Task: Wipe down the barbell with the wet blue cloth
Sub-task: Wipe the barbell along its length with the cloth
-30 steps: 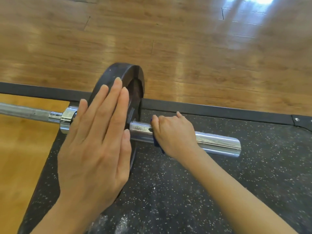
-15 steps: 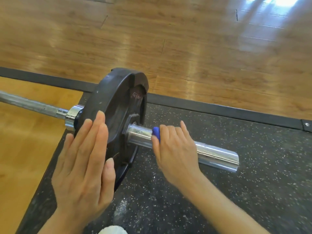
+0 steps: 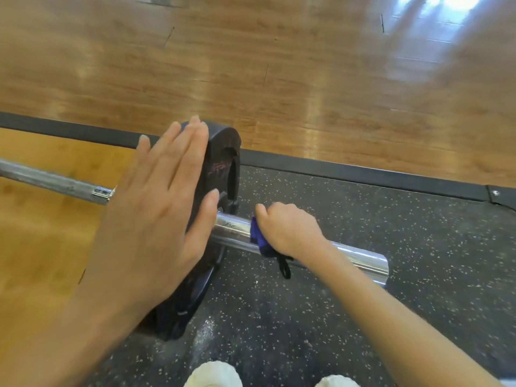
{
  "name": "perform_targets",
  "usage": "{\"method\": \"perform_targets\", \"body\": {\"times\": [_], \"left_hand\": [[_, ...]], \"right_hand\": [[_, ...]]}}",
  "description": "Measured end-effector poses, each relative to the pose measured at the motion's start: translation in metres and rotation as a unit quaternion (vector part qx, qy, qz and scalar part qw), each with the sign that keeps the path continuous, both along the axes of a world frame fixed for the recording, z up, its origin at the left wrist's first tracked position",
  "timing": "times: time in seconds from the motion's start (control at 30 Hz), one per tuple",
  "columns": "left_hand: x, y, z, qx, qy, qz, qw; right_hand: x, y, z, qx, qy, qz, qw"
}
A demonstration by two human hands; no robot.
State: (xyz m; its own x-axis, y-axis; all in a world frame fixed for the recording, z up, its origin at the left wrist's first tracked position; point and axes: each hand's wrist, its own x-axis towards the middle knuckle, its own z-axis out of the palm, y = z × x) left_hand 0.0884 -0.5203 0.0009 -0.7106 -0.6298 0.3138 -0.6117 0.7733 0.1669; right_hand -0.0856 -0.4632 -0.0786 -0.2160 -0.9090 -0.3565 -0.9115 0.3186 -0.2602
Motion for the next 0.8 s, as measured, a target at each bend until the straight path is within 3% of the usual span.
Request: {"method": "perform_targets", "body": {"times": [0.07, 0.17, 0.33, 0.43, 0.5, 0.57, 0.67, 0.8], "left_hand": [[-0.002, -0.006, -0.001, -0.017, -0.02, 0.0, 1.0], [0.004, 0.0, -0.005, -0.036, -0.03, -0.009, 0.999], [0.017, 0.013, -0.007, -0.026, 0.003, -0.008, 1.0], [0.025, 0.022, -0.008, -0.01, 0.023, -0.006, 1.0], [0.031, 0.027, -0.009, -0.002, 0.031, -0.008, 0.999], [0.037, 0.033, -0.011, -0.004, 0.038, -0.009, 0.999], [0.046, 0.042, -0.016, -0.017, 0.057, -0.01, 0.998], [0.059, 0.058, -0.021, -0.019, 0.071, 0.001, 0.997]], "right_hand": [[0.023, 0.023, -0.001, -0.046, 0.078, -0.02, 0.996], [0.046, 0.049, -0.008, -0.171, 0.062, -0.062, 0.981], [0.02, 0.017, 0.004, -0.005, 0.052, 0.047, 0.998], [0.052, 0.052, -0.002, -0.08, 0.052, -0.041, 0.995], [0.065, 0.068, -0.007, -0.142, 0.046, -0.047, 0.988], [0.05, 0.056, -0.007, -0.123, 0.047, -0.019, 0.991], [0.027, 0.029, -0.002, 0.004, -0.029, 0.018, 0.999], [0.07, 0.067, 0.002, -0.056, 0.038, -0.03, 0.997]]}}
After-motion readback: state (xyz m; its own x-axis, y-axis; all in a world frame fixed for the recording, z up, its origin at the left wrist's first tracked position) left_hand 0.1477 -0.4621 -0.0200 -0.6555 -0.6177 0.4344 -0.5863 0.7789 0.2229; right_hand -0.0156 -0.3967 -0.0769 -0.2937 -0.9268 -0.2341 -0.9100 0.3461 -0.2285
